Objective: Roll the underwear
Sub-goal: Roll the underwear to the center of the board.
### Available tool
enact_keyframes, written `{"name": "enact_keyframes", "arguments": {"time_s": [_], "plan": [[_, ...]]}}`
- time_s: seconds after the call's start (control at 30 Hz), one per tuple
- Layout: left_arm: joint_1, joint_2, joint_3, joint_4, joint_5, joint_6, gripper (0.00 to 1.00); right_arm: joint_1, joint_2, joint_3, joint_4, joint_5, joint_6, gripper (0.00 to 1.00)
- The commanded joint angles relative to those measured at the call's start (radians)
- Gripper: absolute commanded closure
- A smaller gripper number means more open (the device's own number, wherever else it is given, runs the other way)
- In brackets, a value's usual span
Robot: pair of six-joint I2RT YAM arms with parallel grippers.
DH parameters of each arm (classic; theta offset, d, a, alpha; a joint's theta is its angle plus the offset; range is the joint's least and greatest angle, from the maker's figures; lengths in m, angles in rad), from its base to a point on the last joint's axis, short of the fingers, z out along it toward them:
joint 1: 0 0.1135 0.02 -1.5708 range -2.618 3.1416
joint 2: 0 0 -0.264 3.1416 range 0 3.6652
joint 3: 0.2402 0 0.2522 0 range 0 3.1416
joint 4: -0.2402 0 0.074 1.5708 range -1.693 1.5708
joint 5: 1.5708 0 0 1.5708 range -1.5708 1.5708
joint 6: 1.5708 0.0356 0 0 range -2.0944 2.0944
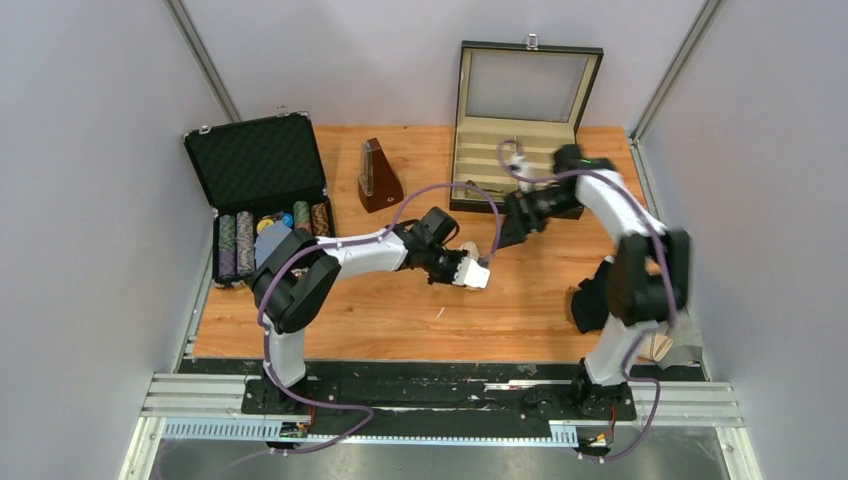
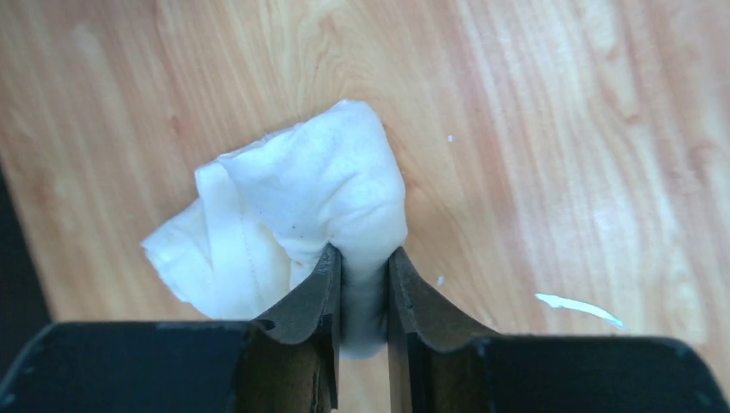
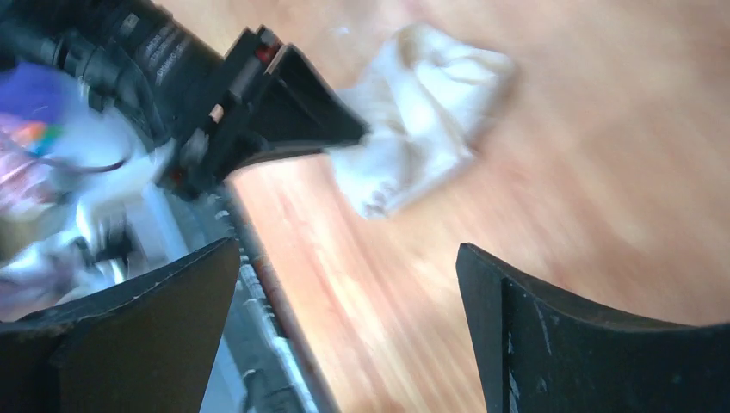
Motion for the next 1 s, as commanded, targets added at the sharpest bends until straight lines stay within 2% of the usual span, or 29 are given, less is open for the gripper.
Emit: {"name": "enact_keyframes", "arguments": {"time_s": [0.0,0.1,0.17,0.23,0.33,0.43,0.53,0.67,0.8,0.97], "plan": [[0.039,0.091,0.025,-0.385,0.351,-0.178,0.97,-0.173,-0.542,-0.350,0.514,0.060,0.017,0.00],[0.057,0.150,0.090,-0.513,0.556,-0.159,0.96,-0.201,-0.888,-0.761,0.830,0.076,-0.152,0.00],[0.081,0.215,0.161,-0.624,0.669,-0.125,0.95,-0.189,-1.059,-0.923,0.841,0.030,-0.270,0.00],[0.091,0.284,0.237,-0.744,0.739,-0.080,0.95,-0.121,-1.177,-1.015,0.779,-0.011,-0.379,0.00],[0.101,0.378,0.334,-0.863,0.782,-0.035,0.95,0.022,-1.251,-1.073,0.737,0.005,-0.456,0.06],[0.115,0.437,0.382,-0.945,0.813,-0.013,0.94,0.196,-1.194,-1.079,0.747,0.085,-0.459,0.17],[0.128,0.467,0.412,-0.962,0.824,-0.033,0.94,0.313,-1.079,-1.068,0.792,0.120,-0.438,0.20],[0.138,0.483,0.422,-0.936,0.827,-0.101,0.94,0.376,-0.962,-1.049,0.873,0.137,-0.433,0.19],[0.143,0.477,0.407,-0.852,0.824,-0.202,0.94,0.398,-0.835,-0.995,0.881,0.132,-0.416,0.23],[0.149,0.480,0.410,-0.826,0.819,-0.227,0.93,0.409,-0.725,-0.948,0.925,0.133,-0.351,0.26]]}}
